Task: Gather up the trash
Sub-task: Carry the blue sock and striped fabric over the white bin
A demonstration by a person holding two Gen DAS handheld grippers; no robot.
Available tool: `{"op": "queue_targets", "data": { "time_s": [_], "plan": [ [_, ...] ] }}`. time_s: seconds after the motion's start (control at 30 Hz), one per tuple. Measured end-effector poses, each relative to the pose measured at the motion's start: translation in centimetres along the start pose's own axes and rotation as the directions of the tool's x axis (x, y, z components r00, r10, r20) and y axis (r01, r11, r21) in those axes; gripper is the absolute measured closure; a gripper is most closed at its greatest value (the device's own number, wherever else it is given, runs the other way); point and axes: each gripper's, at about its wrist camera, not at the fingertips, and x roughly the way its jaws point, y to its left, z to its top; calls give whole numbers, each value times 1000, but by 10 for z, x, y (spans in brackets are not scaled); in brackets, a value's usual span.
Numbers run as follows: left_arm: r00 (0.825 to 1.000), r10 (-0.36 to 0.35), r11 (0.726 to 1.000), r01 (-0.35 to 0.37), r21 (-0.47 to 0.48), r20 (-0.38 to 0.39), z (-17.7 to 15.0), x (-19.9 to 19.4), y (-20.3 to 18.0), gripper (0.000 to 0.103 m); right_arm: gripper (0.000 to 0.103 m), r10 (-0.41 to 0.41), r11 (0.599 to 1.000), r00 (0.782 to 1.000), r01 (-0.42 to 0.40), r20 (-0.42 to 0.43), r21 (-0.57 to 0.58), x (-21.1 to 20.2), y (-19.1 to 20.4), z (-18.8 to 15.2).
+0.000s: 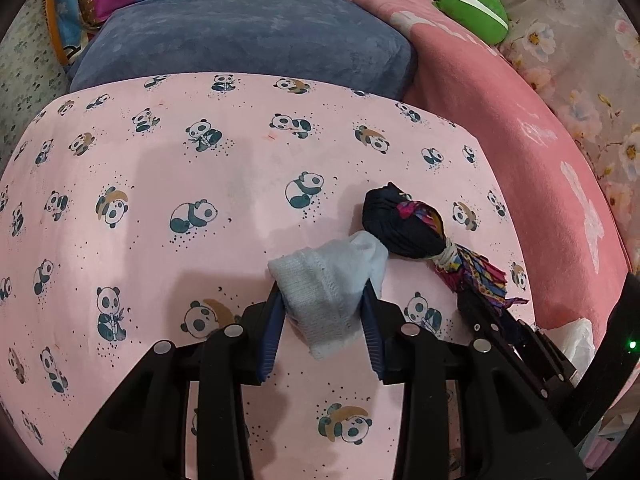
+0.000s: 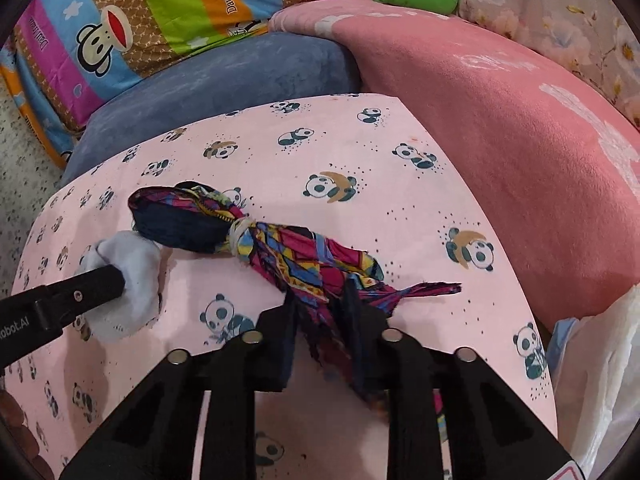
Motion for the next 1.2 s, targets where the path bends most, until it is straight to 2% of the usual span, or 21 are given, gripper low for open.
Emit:
{"op": "queue_targets", "data": {
  "time_s": [0.17,0.5,0.77,1.2],
  "plan": [
    [1000,-10,1000,10,25,-13,-21,-9,-10,68,94,33,999,999,-32,-16,37,-20,-7,-24],
    [999,-29,997,32,72,-41,-66,-31,-32,69,95,67,995,998,-66,-5,79,-74,-14,-72],
    [998,-54,989,59,133,-35,-98,-58,-61,69,95,43,992,998,-48,46,115,-120,-33,-95],
    [997,-76,970,75,233,-5,-132,-90,-113,69,95,0,982,991,-26,135,189,-175,-82,-116]
  ]
}}
